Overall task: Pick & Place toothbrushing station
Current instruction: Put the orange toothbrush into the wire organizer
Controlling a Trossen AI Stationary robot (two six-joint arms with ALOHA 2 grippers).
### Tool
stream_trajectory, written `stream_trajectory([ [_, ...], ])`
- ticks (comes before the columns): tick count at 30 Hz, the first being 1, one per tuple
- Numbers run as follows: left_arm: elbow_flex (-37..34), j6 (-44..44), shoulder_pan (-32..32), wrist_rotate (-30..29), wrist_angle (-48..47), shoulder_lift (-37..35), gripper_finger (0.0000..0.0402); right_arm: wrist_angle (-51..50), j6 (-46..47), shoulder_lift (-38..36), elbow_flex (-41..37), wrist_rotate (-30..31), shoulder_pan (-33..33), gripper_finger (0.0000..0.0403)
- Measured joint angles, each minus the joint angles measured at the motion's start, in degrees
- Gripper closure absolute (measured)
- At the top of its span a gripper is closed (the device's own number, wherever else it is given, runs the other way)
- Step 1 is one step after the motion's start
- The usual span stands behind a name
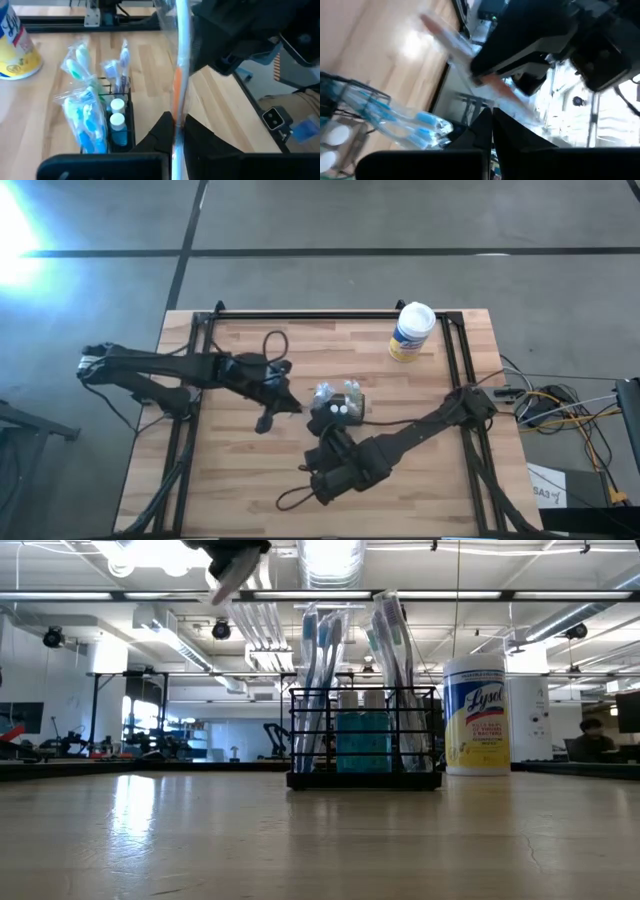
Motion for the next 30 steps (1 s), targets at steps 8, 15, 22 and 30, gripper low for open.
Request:
stream_trajectory([
  [8, -9.0, -0.1, 0.1, -3.1, 1.0, -12.6, 0.0381, 1.4, 3.0, -3.0, 0.0, -3.0, 2.4, 0.0394],
  [15, -20.8, -0.2, -0.7, -3.0, 2.1, -29.8, 0.0381, -1.5, 23.6, -11.4, -3.5, -38.8, -1.3, 0.0394],
  [22, -30.7, 0.0, -1.5, -3.0, 4.1, -44.8, 0.0381, 26.8, 22.8, -22.8, -26.4, -52.6, -5.9, 0.0394],
  [30, -35.2, 0.4, -1.6, -2.9, 4.6, -51.8, 0.0381, 77.8, 24.5, -38.5, -61.1, -64.7, -11.0, 0.0394],
])
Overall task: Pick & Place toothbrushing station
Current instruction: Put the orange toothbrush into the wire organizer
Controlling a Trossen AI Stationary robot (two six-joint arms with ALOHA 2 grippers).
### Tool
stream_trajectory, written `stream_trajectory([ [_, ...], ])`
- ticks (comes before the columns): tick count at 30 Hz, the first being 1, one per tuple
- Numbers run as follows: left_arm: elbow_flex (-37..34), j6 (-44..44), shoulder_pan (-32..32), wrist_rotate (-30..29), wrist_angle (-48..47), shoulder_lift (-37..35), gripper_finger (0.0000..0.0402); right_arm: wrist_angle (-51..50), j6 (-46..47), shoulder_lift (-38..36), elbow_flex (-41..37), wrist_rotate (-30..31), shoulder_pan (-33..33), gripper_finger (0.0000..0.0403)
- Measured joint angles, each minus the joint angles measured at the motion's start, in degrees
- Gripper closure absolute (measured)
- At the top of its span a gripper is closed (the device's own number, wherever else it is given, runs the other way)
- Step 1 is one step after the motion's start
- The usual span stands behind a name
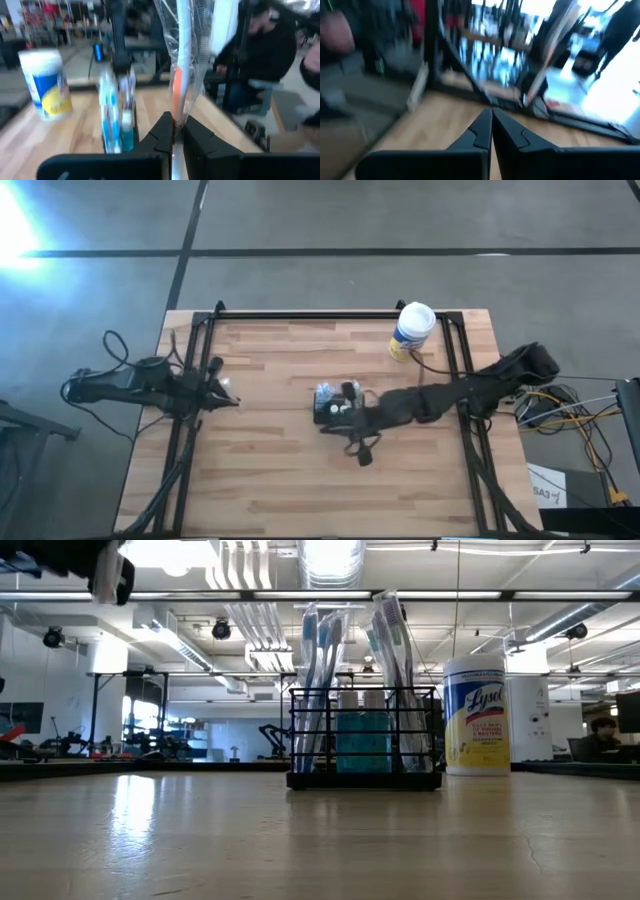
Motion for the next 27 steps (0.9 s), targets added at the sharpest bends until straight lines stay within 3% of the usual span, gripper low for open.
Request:
stream_trajectory([
  [6, -2.7, 2.7, -0.1, 0.9, 1.0, 0.6, 0.0381, 27.1, 11.1, -3.8, -16.4, -0.2, -3.2, 0.0389],
  [10, -3.6, 3.2, -0.1, 0.9, 3.4, 1.0, 0.0381, 28.1, 14.3, -3.9, -19.2, -0.9, -3.9, 0.0355],
  [20, -3.5, 3.4, -0.1, 2.0, 6.6, 2.0, 0.0381, 27.3, 15.2, -3.5, -18.4, -2.0, -3.9, 0.0209],
  [27, -3.6, 1.6, -0.4, 3.4, 18.2, 9.1, 0.0381, 27.9, 14.7, -3.5, -18.4, -1.2, -3.9, 0.0177],
])
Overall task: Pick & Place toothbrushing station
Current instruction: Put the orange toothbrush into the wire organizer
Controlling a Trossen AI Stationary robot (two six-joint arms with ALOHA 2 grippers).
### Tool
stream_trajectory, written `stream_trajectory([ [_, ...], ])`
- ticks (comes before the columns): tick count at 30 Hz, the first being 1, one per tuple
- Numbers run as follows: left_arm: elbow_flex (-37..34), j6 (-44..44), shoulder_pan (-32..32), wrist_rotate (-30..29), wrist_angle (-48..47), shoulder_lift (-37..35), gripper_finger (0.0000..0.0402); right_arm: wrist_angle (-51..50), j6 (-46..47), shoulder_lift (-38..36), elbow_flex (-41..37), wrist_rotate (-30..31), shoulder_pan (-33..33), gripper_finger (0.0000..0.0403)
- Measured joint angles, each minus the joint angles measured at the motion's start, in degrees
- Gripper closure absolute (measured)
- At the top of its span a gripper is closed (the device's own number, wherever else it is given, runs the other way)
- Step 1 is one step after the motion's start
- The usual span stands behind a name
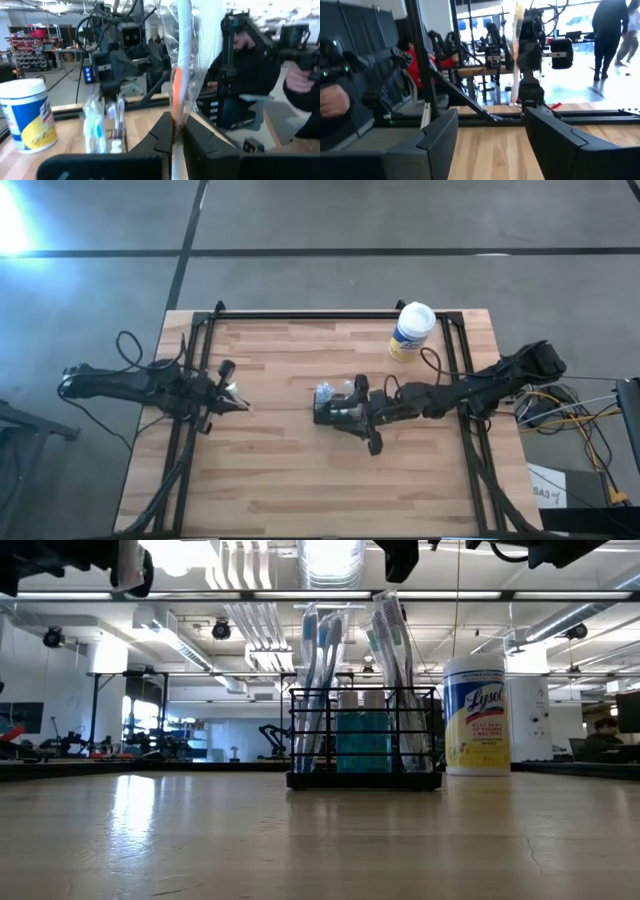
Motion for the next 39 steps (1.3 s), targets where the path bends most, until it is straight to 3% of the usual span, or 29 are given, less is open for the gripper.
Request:
stream_trajectory([
  [6, 0.7, -1.8, 0.0, 0.0, 9.2, 8.7, 0.0381, 1.7, 2.6, 0.1, 0.9, 0.1, 0.0, 0.0176],
  [19, 8.6, 1.1, -1.0, -0.9, 10.8, 23.0, 0.0381, -11.3, 4.0, 0.1, 11.2, 3.8, -0.3, 0.0169],
  [24, 14.2, 3.2, -2.7, -2.1, 11.5, 27.0, 0.0381, -11.0, 3.9, 3.5, 14.5, 9.6, -0.5, 0.0168],
  [27, 17.5, 4.0, -3.7, -2.6, 11.0, 30.1, 0.0381, -11.4, 2.0, 7.0, 17.1, 9.9, -1.1, 0.0171],
  [39, 20.7, 4.4, -4.6, -5.6, 11.3, 36.4, 0.0381, -11.4, -1.8, 14.8, 27.1, 3.5, -1.2, 0.0184],
])
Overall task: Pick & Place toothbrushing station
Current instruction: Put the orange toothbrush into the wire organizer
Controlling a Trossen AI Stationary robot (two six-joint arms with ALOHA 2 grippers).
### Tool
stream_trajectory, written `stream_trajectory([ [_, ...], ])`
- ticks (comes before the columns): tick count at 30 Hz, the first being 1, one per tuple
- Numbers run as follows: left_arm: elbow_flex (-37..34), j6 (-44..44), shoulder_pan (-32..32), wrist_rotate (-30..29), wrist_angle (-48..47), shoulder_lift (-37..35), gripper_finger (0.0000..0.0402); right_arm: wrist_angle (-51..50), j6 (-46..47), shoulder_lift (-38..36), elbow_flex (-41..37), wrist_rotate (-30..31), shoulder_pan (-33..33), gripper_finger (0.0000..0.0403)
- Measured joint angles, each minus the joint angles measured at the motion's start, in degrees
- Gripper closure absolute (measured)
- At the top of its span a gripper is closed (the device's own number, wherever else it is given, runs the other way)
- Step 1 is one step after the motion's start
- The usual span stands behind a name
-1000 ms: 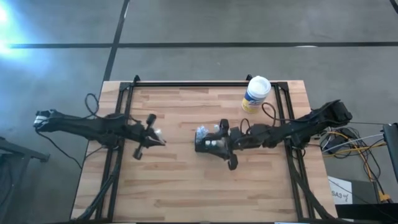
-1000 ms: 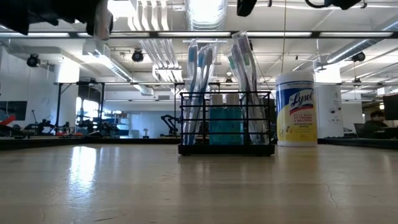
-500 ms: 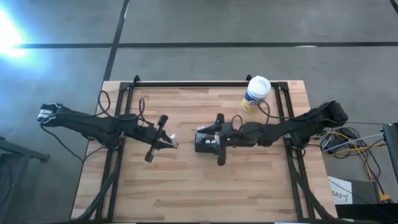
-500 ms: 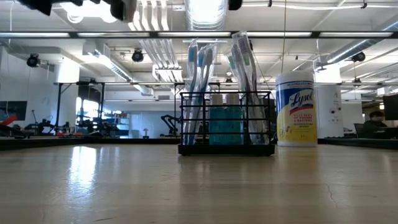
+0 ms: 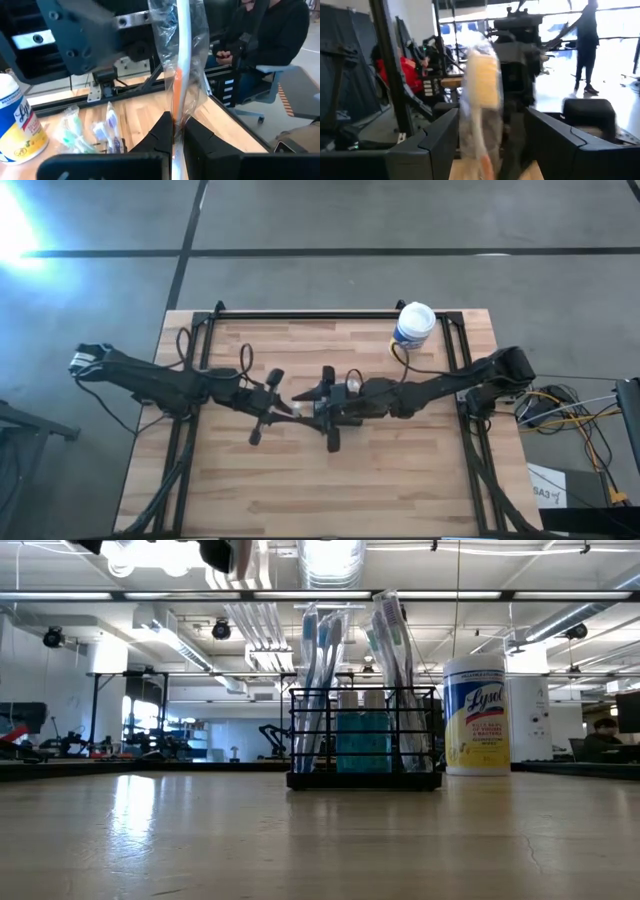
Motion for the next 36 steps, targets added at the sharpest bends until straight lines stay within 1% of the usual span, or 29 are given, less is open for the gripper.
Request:
stream_trajectory([
  [5, 0.0, 0.0, 0.0, 0.0, 0.0, 0.6, 0.0381, -0.4, -0.2, 1.2, 1.0, -0.7, 0.0, 0.0207],
  [9, 0.0, 0.0, 0.0, 0.0, -0.1, 0.6, 0.0381, -0.3, -0.3, 0.9, 0.8, -0.7, -0.1, 0.0239],
  [13, 0.0, 0.0, 0.0, 0.0, -0.2, 0.5, 0.0381, -0.3, -1.1, 0.8, 0.8, -0.7, 0.0, 0.0282],
  [17, 0.0, -0.4, 0.0, -0.1, -0.4, 0.6, 0.038, -1.4, -1.4, 0.8, 0.8, -0.8, 0.0, 0.0341],
  [19, -0.1, -0.7, 0.0, 0.2, -0.5, 0.6, 0.0367, -1.6, -1.9, 0.8, 0.7, -0.8, 0.0, 0.0375],
  [20, -0.1, -0.8, 0.0, 0.5, -0.5, 0.6, 0.0356, -1.6, -2.5, 0.8, 0.7, -0.9, 0.0, 0.0383],
  [24, -0.1, -2.3, -0.1, 0.7, -1.9, -0.2, 0.03, -3.7, -3.3, 0.3, 0.7, -0.8, 0.0, 0.0387],
  [29, -0.1, -4.6, -0.1, 0.8, -8.0, -3.2, 0.0243, -5.9, -4.4, -0.5, 0.7, -0.6, 0.0, 0.0388],
  [32, -0.1, -6.5, -0.2, 0.9, -13.1, -5.9, 0.0223, -6.5, -5.4, -1.1, 0.7, -0.7, 0.0, 0.0389],
  [36, -0.1, -9.7, -1.0, 0.8, -19.1, -9.7, 0.0216, -9.4, -6.1, -1.5, 0.7, -0.7, 0.0, 0.0389],
])
